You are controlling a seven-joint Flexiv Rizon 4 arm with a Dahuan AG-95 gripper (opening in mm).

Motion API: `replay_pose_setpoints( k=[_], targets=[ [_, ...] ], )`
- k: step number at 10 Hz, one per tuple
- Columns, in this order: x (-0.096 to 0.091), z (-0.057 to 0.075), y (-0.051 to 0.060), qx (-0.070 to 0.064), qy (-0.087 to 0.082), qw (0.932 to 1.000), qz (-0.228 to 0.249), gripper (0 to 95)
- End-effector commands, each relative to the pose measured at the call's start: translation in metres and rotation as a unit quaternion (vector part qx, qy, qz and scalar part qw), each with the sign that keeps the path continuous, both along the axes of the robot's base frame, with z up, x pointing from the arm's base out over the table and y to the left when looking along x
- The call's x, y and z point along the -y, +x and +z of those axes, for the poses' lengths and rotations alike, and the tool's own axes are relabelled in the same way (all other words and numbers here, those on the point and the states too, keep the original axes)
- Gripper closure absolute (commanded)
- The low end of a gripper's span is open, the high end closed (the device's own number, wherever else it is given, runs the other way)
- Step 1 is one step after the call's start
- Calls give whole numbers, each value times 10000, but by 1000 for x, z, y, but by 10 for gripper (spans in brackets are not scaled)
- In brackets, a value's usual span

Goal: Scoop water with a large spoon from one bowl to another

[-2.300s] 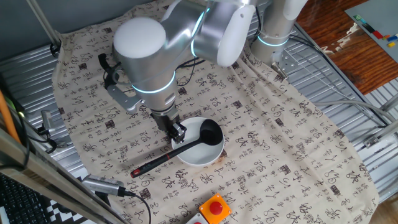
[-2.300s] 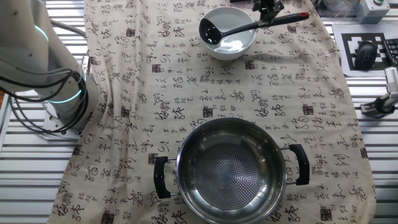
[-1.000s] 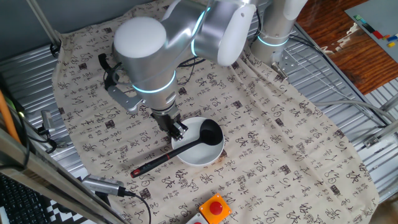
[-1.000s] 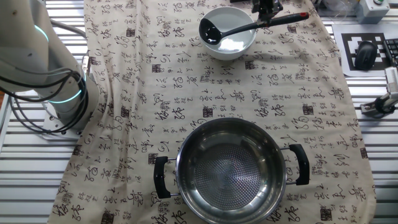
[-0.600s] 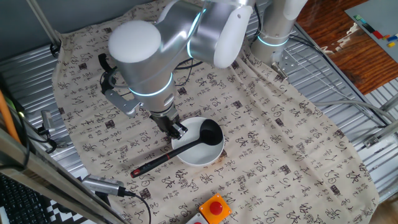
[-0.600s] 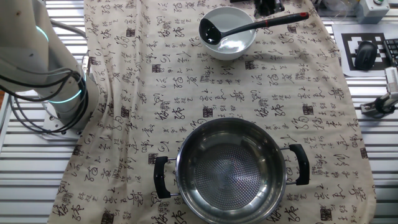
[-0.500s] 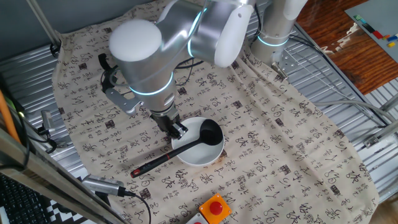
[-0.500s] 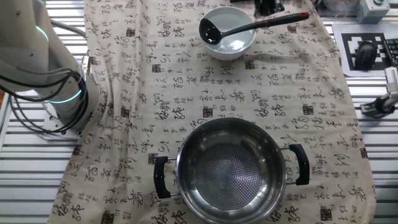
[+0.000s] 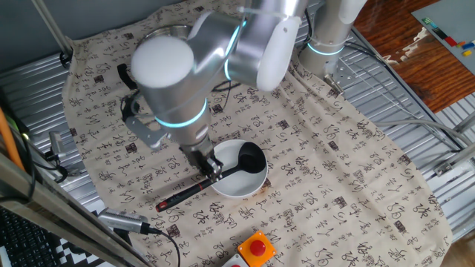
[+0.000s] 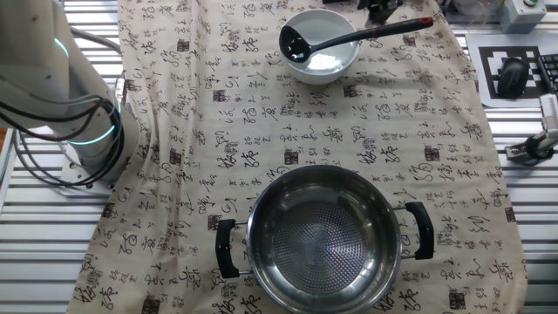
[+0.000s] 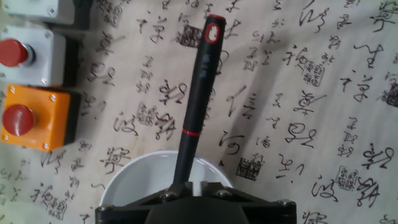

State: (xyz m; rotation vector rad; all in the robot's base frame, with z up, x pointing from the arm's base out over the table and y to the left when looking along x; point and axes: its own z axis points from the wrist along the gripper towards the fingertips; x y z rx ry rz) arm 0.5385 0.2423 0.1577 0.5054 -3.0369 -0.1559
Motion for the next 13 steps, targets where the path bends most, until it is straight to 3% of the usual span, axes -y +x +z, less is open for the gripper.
replay_pose_setpoints(
  k=[1,4,6,7,9,13],
  targets=[
    [-6,-2,0,17,-12,10000,-57,570],
    [-2,-2,0,72,-77,9999,8,570],
    [-2,-2,0,113,-23,9997,219,570],
    [-2,-2,0,109,-15,9996,245,380],
    [-2,-2,0,92,-18,9997,244,380],
    [8,22,-12,56,6,9999,147,380]
  ],
)
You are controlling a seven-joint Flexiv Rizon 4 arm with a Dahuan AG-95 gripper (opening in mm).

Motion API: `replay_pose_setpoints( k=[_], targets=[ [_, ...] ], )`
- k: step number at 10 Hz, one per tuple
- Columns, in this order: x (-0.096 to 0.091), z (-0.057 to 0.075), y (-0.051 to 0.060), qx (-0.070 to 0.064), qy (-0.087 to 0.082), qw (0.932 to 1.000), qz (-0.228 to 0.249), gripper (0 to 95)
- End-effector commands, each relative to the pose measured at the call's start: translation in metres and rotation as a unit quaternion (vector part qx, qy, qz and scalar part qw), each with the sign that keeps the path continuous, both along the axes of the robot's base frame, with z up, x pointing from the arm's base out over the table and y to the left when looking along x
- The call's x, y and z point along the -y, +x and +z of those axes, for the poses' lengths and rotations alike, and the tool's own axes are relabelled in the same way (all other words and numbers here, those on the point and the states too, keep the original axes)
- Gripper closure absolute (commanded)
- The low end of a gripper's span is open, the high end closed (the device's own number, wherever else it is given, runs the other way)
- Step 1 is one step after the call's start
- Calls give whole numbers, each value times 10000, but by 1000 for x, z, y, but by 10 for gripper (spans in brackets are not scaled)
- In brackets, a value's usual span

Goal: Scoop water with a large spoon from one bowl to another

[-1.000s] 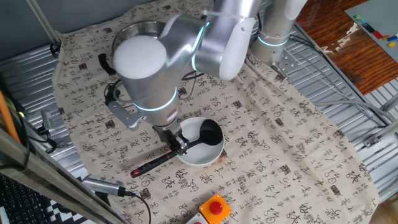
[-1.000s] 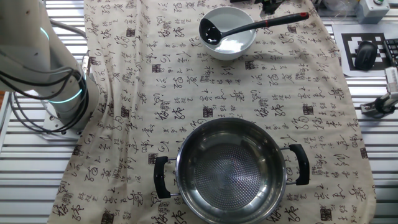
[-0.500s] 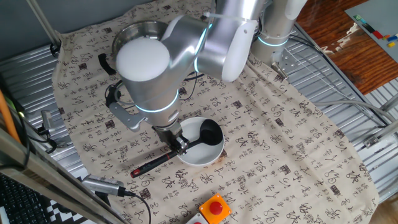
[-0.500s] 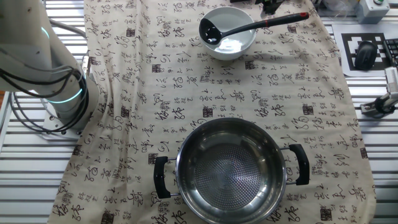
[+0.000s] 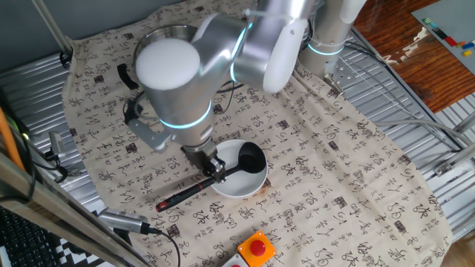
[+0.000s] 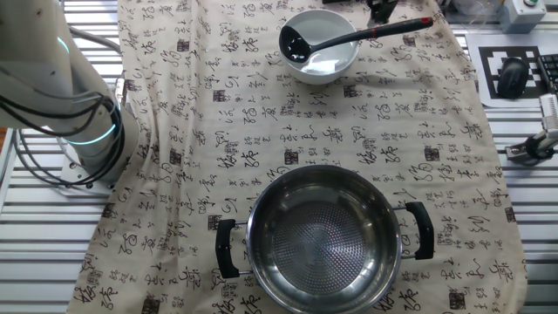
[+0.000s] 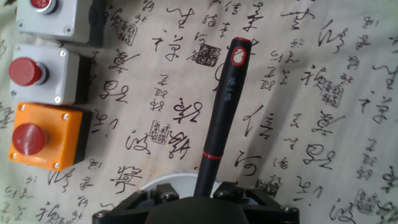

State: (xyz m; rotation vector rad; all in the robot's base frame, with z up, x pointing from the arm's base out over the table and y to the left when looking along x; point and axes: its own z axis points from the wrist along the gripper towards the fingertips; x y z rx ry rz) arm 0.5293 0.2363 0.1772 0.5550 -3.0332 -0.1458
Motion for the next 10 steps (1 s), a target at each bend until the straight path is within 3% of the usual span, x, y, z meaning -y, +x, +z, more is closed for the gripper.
replay_pose_setpoints(
  k=[1,3,5,10],
  targets=[
    [3,9,-3,31,38,10000,-68,380],
    [2,19,3,10,32,9999,-113,380],
    [-2,19,10,9,31,9999,-103,380],
    [-15,-13,28,59,9,10000,-60,380]
  ],
)
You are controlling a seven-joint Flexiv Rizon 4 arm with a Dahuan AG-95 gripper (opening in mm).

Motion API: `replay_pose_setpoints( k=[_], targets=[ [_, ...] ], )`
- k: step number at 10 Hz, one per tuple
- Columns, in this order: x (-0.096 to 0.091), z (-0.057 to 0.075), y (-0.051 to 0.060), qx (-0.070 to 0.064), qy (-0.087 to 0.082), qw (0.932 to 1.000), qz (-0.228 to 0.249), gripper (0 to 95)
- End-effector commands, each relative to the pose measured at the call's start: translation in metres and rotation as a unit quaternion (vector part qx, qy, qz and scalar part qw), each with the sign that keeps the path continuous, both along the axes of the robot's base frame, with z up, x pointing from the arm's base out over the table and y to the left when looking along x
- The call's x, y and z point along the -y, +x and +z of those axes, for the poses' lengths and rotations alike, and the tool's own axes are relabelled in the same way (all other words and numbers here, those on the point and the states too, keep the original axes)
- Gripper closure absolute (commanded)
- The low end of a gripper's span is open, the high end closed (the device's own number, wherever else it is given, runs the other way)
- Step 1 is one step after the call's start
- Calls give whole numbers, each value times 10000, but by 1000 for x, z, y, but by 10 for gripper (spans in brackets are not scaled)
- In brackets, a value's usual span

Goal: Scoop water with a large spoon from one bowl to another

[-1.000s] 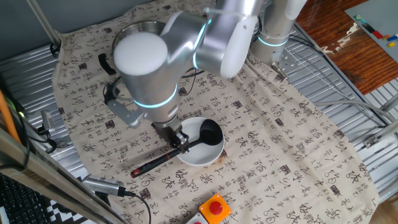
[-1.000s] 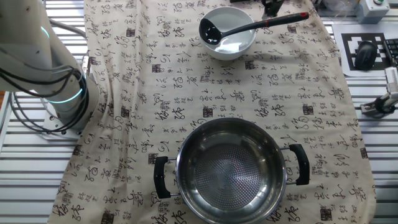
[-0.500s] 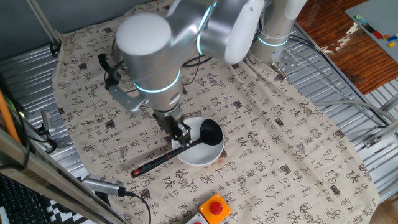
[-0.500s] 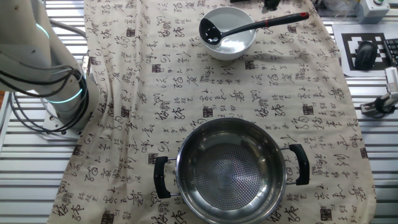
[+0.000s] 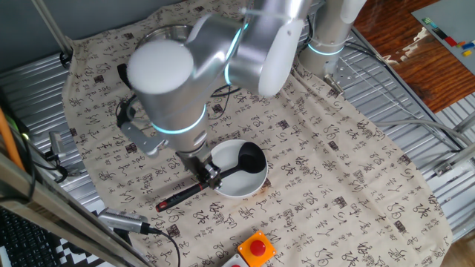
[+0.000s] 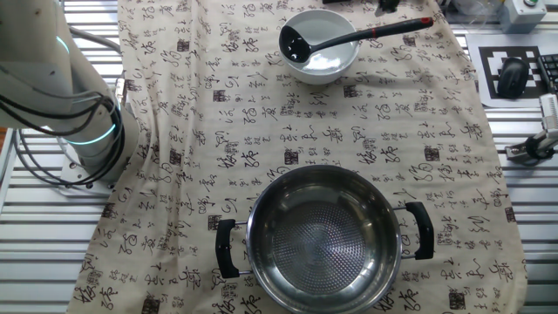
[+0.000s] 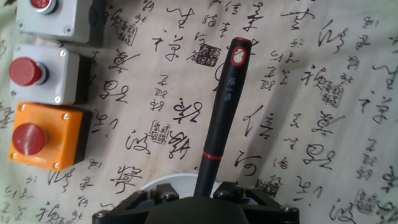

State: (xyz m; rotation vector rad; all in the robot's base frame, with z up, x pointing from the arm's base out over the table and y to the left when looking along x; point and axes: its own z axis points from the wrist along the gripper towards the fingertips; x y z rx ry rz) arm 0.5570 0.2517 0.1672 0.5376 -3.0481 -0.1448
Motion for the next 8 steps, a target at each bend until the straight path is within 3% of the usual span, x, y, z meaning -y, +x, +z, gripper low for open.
replay_pose_setpoints(
  k=[1,3,8],
  targets=[
    [2,-12,3,15,-5,10000,47,380],
    [3,-20,5,-17,1,9999,128,380],
    [3,-20,5,-4,-119,9999,91,380]
  ],
)
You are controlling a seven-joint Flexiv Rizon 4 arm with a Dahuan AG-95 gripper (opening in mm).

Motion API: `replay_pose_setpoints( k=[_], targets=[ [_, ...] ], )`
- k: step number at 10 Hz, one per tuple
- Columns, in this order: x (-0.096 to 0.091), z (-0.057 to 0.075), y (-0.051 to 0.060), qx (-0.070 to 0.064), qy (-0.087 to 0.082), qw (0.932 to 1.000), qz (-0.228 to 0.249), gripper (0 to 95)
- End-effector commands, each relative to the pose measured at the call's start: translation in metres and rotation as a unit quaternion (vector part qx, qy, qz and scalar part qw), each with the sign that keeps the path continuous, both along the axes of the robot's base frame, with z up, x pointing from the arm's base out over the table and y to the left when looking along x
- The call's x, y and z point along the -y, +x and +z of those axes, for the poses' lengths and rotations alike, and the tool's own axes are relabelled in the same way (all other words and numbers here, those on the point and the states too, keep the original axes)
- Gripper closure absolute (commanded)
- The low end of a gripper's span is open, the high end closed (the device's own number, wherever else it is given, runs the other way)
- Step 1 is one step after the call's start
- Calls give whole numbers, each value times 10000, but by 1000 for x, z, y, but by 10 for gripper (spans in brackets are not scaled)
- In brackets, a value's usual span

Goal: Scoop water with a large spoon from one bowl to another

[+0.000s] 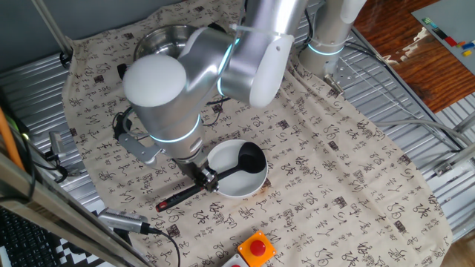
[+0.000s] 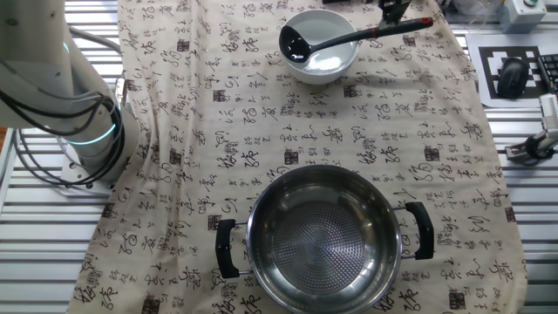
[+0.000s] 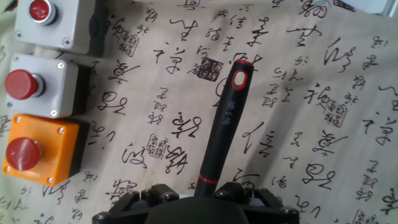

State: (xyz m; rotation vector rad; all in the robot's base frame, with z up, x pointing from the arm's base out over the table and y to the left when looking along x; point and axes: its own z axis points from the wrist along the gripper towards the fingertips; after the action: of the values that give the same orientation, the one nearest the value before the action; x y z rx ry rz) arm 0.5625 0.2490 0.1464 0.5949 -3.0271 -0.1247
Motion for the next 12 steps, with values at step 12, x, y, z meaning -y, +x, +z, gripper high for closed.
replay_pose_setpoints(
  k=[12],
  targets=[
    [3,-31,25,190,1,9995,-250,380]
  ],
)
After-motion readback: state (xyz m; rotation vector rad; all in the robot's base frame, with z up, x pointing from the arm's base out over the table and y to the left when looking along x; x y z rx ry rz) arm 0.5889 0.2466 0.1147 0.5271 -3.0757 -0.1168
